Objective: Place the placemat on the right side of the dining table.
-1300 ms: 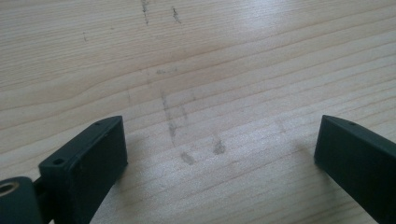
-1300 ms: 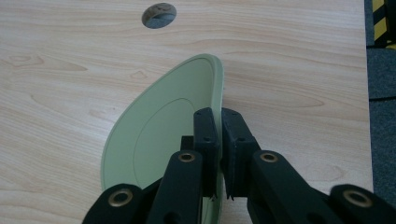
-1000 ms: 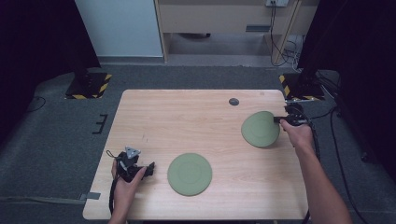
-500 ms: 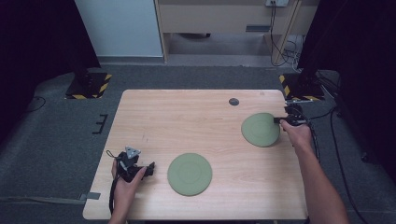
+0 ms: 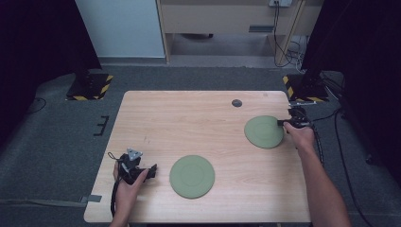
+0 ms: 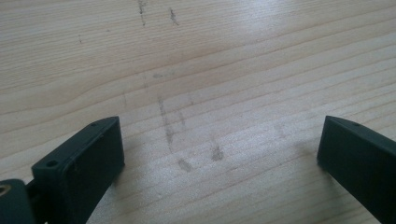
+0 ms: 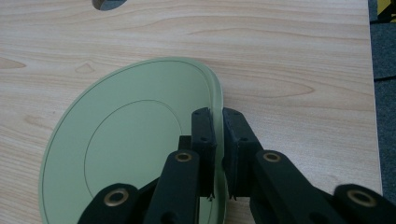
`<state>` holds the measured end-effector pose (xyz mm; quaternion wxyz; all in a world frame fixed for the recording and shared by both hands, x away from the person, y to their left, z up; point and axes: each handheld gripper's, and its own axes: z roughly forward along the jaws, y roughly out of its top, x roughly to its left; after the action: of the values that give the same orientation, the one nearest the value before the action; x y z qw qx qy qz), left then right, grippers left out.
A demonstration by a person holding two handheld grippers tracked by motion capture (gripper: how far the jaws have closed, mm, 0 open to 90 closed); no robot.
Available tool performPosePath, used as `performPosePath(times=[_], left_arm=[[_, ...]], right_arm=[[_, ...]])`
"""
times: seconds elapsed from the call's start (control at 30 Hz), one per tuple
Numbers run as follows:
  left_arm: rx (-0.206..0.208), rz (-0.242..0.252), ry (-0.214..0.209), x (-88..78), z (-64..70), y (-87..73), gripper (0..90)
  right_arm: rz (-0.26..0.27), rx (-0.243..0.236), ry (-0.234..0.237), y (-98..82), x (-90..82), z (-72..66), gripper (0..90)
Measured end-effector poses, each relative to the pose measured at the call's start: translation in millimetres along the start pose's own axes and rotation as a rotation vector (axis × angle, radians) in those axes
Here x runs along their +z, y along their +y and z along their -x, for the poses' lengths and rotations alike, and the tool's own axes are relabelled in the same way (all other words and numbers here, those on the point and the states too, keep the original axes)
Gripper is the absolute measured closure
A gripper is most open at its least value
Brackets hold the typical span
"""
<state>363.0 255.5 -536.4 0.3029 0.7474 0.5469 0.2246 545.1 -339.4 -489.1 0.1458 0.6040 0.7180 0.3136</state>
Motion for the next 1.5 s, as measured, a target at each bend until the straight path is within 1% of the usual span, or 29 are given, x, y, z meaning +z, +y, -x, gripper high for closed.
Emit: performPosePath(times=[0.13, 0.33, 0.37, 0.4, 0.43, 0.47, 0.5, 0.6, 0.8, 0.9, 0.93, 0.97, 1.0, 1.03, 1.1, 1.13, 1.17, 1.2, 1.23, 1.27, 1.3, 1.37, 1.43, 1.47, 1.5], left_arm=[[0.000, 0.001, -0.002, 0.3, 0.3, 0.2, 0.0], [0.005, 0.001, -0.004, 0.9, 1.9, 0.9, 0.0], [0.004, 0.001, -0.006, 0.9, 1.8, 0.9, 0.0], [0.004, 0.001, -0.006, 0.9, 1.8, 0.9, 0.0], [0.004, 0.002, -0.007, 0.9, 1.8, 0.9, 0.0], [0.004, 0.002, -0.007, 0.9, 1.8, 0.9, 0.0], [0.004, 0.001, -0.008, 0.9, 1.7, 0.9, 0.0], [0.004, 0.001, -0.009, 0.8, 1.6, 0.9, 0.1], [0.004, 0.002, -0.011, 0.7, 1.6, 0.8, 0.2], [0.004, 0.001, -0.011, 0.7, 1.6, 0.8, 0.2], [0.004, 0.001, -0.011, 0.7, 1.6, 0.8, 0.2], [0.004, 0.001, -0.011, 0.7, 1.5, 0.8, 0.2], [0.003, 0.002, -0.012, 0.7, 1.5, 0.8, 0.2], [0.003, 0.002, -0.012, 0.7, 1.5, 0.8, 0.2], [0.004, 0.002, -0.012, 0.7, 1.5, 0.8, 0.3], [0.004, 0.002, -0.012, 0.6, 1.5, 0.8, 0.3], [0.004, 0.002, -0.013, 0.6, 1.4, 0.8, 0.3], [0.004, 0.002, -0.013, 0.6, 1.4, 0.8, 0.3], [0.005, 0.001, -0.014, 0.5, 1.5, 0.6, 0.3], [0.005, 0.001, -0.014, 0.5, 1.5, 0.6, 0.3], [0.005, 0.001, -0.013, 0.3, 1.7, 0.5, 0.2], [0.006, 0.001, -0.013, 0.3, 1.7, 0.5, 0.2], [0.006, 0.001, -0.013, 0.3, 1.7, 0.4, 0.2], [0.006, 0.001, -0.013, 0.3, 1.7, 0.4, 0.2], [0.007, 0.001, -0.013, 0.1, 1.8, 0.3, 0.2]], right_arm=[[-0.004, 0.006, -0.002, -0.5, 2.2, 1.7, 83.3], [-0.009, 0.013, -0.018, -1.5, 7.0, 3.9, 80.3], [-0.012, 0.005, -0.033, -1.8, 8.3, 4.2, 77.5], [-0.012, 0.005, -0.033, -1.8, 8.3, 4.2, 77.5], [-0.007, -0.019, -0.064, -2.4, 9.0, 3.4, 74.8], [-0.007, -0.019, -0.064, -2.4, 9.0, 3.4, 74.8], [0.007, -0.021, -0.065, -2.2, 8.3, 3.4, 72.8], [0.021, -0.020, -0.061, -0.5, 6.0, 1.7, 71.1], [0.032, -0.016, -0.052, 0.9, 3.7, -3.8, 68.8], [0.045, -0.019, -0.052, 2.7, 1.9, -10.3, 62.6], [0.045, -0.019, -0.052, 2.7, 1.9, -10.3, 62.6], [0.054, -0.022, -0.058, 3.9, 0.6, -13.4, 55.6], [0.062, -0.025, -0.060, 4.6, -0.1, -14.8, 52.2], [0.062, -0.025, -0.060, 4.6, -0.1, -14.8, 52.2], [0.078, -0.016, -0.064, 5.9, -2.1, -18.1, 43.2], [0.086, -0.014, -0.067, 6.5, -3.4, -20.3, 36.9], [0.090, -0.010, -0.069, 6.9, -3.9, -21.8, 33.2], [0.090, -0.010, -0.069, 6.9, -3.9, -21.8, 33.2], [0.100, -0.002, -0.072, 7.8, -4.9, -24.3, 26.0], [0.100, -0.002, -0.072, 7.8, -4.9, -24.3, 26.0], [0.117, -0.008, -0.079, 9.0, -5.9, -26.8, 21.2], [0.125, -0.011, -0.077, 9.7, -6.6, -28.3, 19.7], [0.137, -0.013, -0.063, 11.7, -8.0, -32.9, 13.1], [0.137, -0.013, -0.063, 11.7, -8.0, -32.9, 13.1], [0.150, -0.017, -0.051, 12.2, -8.8, -35.9, 9.9]])
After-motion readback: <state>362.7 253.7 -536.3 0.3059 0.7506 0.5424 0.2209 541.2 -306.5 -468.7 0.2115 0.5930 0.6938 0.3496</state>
